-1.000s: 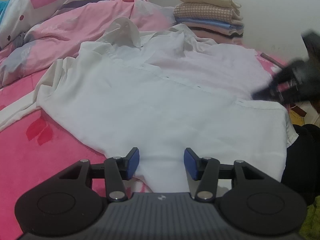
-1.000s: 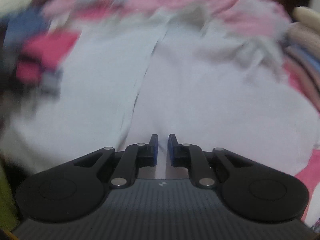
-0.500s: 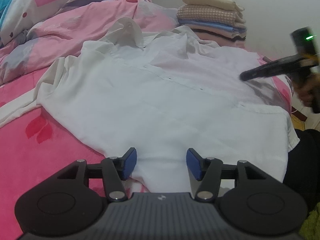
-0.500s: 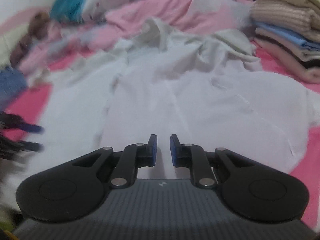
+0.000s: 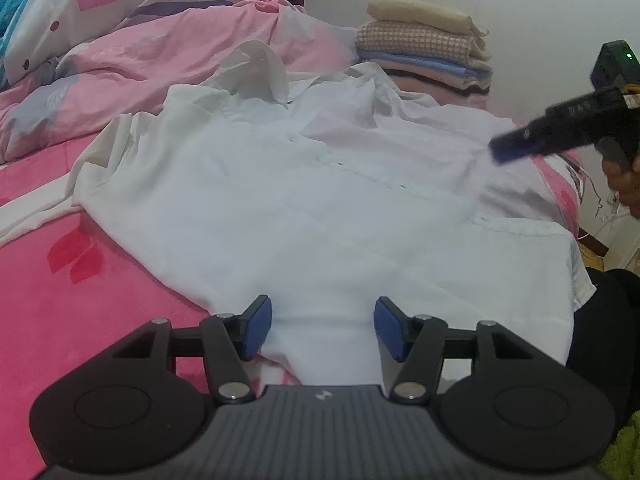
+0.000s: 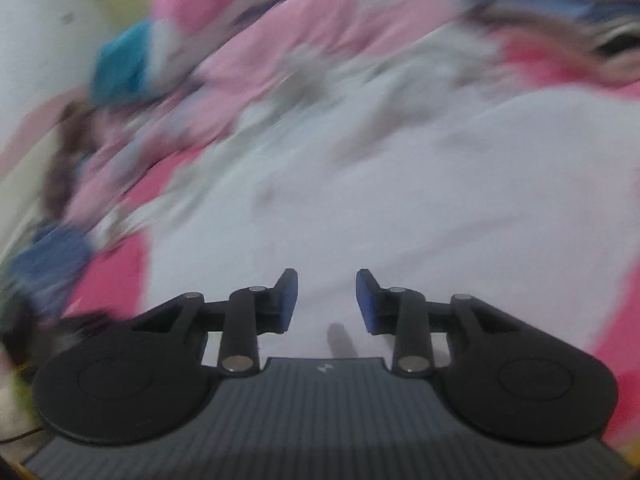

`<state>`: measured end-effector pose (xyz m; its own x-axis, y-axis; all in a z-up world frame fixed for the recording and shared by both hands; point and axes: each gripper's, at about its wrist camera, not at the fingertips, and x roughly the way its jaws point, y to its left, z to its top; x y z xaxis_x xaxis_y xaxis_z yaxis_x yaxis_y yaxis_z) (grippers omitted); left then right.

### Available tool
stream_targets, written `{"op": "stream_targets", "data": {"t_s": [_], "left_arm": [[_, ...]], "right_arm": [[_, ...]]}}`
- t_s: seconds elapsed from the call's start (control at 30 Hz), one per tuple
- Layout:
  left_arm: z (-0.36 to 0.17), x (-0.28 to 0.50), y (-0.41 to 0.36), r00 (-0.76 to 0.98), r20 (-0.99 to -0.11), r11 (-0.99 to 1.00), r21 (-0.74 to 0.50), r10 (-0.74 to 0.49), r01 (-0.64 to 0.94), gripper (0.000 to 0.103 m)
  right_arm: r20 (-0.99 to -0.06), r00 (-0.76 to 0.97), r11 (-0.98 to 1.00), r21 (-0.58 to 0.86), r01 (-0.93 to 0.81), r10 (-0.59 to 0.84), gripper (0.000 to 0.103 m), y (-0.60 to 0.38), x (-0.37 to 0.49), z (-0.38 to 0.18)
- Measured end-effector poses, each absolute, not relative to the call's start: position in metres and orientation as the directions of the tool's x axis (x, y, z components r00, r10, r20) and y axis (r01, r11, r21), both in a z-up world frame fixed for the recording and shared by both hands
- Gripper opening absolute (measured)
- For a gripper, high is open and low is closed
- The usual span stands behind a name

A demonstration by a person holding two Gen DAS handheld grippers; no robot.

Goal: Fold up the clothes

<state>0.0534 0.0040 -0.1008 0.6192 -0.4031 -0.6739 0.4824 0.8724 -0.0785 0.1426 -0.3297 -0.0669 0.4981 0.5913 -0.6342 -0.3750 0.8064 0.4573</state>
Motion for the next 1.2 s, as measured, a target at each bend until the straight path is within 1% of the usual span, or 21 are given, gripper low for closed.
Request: {"op": "stream_targets", "data": {"t_s": [0.23, 0.3, 0.37, 0.43, 0.63, 0.73, 0.83, 0.93, 1.0, 1.17, 1.2], "left_arm": [[-0.102, 0.059, 0.01, 0.652, -0.654, 0.895, -0.088, -0.383, 0.438, 0.059], [-0.103, 0.06, 0.01, 0.662, -0.649, 0.899, -0.08, -0.375, 0.431, 0.059], [-0.104, 0.061, 0.009, 0.67, -0.646, 0.902, -0.069, -0.366, 0.427, 0.059], [-0.104, 0.063, 0.009, 0.675, -0.644, 0.905, -0.065, -0.36, 0.421, 0.059], [-0.104, 0.069, 0.01, 0.684, -0.646, 0.915, -0.06, -0.34, 0.398, 0.059], [-0.103, 0.072, 0.011, 0.689, -0.646, 0.92, -0.052, -0.328, 0.389, 0.059], [-0.103, 0.073, 0.011, 0.694, -0.646, 0.923, -0.044, -0.318, 0.382, 0.059], [-0.102, 0.072, 0.01, 0.698, -0.646, 0.924, -0.031, -0.31, 0.381, 0.059], [-0.101, 0.071, 0.009, 0.699, -0.645, 0.923, -0.023, -0.308, 0.385, 0.059], [-0.091, 0.06, 0.008, 0.69, -0.643, 0.906, -0.016, -0.333, 0.422, 0.059], [-0.089, 0.058, 0.008, 0.688, -0.642, 0.903, -0.014, -0.338, 0.43, 0.059]], "right_arm": [[-0.742, 0.382, 0.806, 0.355, -0.473, 0.551, 0.031, -0.272, 0.14, -0.086], [-0.75, 0.383, 0.805, 0.325, -0.497, 0.539, 0.028, -0.266, 0.135, -0.087], [-0.748, 0.385, 0.799, 0.312, -0.514, 0.54, 0.009, -0.264, 0.136, -0.087], [-0.741, 0.396, 0.797, 0.303, -0.523, 0.542, 0.002, -0.262, 0.136, -0.085], [-0.696, 0.471, 0.806, 0.27, -0.527, 0.542, 0.001, -0.262, 0.132, -0.074], [-0.682, 0.49, 0.811, 0.274, -0.518, 0.543, 0.001, -0.264, 0.135, -0.072], [-0.679, 0.517, 0.823, 0.236, -0.517, 0.52, 0.001, -0.263, 0.136, -0.075], [-0.685, 0.523, 0.825, 0.212, -0.524, 0.508, 0.004, -0.263, 0.137, -0.083], [-0.687, 0.529, 0.834, 0.213, -0.509, 0.499, 0.009, -0.268, 0.136, -0.085], [-0.631, 0.556, 0.831, 0.301, -0.467, 0.541, 0.032, -0.311, 0.114, -0.066], [-0.63, 0.545, 0.825, 0.32, -0.466, 0.553, 0.034, -0.32, 0.107, -0.062]]}}
